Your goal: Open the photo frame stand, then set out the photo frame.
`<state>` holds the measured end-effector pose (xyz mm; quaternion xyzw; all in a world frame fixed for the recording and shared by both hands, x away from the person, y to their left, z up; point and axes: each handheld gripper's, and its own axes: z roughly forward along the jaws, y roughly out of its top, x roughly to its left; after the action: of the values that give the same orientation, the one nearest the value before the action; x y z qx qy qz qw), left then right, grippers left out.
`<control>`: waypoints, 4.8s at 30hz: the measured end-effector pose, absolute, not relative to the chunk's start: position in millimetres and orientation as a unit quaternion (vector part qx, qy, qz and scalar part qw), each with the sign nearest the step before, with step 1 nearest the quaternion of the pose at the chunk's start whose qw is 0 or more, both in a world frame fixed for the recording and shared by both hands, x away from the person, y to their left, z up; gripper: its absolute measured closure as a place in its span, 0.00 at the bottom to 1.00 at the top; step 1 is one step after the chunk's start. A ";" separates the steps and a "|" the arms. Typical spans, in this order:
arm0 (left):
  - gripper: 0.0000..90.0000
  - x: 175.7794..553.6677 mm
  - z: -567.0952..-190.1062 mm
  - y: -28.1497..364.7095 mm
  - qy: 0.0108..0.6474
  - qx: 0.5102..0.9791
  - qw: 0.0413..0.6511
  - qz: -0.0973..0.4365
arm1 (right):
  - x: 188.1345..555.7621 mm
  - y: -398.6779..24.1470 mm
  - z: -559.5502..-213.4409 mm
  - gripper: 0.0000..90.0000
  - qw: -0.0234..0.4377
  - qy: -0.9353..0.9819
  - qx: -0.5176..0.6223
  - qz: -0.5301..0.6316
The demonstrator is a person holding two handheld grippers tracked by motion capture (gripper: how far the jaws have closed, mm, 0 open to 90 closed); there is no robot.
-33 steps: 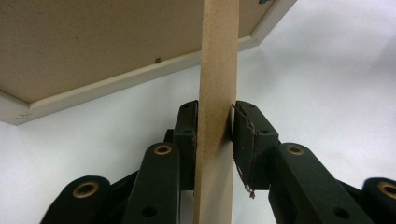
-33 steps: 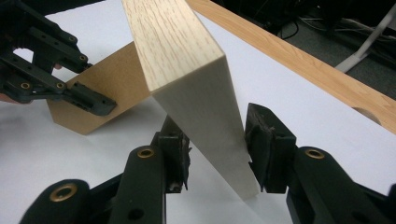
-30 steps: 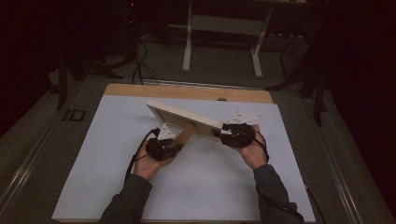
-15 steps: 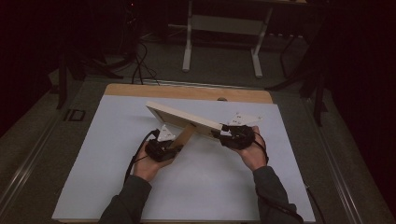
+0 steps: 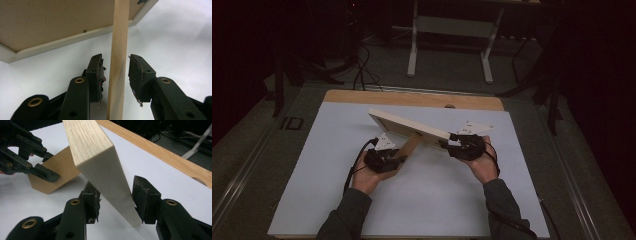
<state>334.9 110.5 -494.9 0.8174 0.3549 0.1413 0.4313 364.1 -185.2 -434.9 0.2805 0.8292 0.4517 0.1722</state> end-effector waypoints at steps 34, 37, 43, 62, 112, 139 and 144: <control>0.74 331.0 -476.6 145.7 0.384 0.766 0.491 0.159 | 357.0 -218.4 -457.3 0.59 0.135 0.827 0.307 0.451; 0.74 332.3 -475.2 149.6 0.396 0.758 0.492 0.163 | 356.7 -223.2 -458.8 0.61 0.135 0.824 0.314 0.452; 0.75 335.4 -470.9 153.1 0.411 0.754 0.484 0.167 | 358.3 -231.8 -462.9 0.72 0.145 0.817 0.333 0.449; 1.00 353.1 -450.1 143.5 0.446 0.737 0.473 0.185 | 380.6 -217.7 -463.9 1.00 0.152 0.792 0.388 0.447; 1.00 370.9 -444.5 125.2 0.451 0.744 0.460 0.178 | 399.7 -188.6 -452.5 1.00 0.126 0.802 0.368 0.454; 1.00 372.8 -439.9 115.0 0.440 0.753 0.459 0.171 | 395.3 -188.2 -450.7 1.00 0.113 0.811 0.354 0.453; 1.00 372.3 -438.9 111.7 0.437 0.755 0.459 0.171 | 393.5 -187.0 -450.2 1.00 0.112 0.812 0.351 0.454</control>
<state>372.3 111.7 -438.9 0.7548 0.4368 0.1709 0.4586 393.5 -187.0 -450.2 0.3509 0.8115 0.4535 0.1121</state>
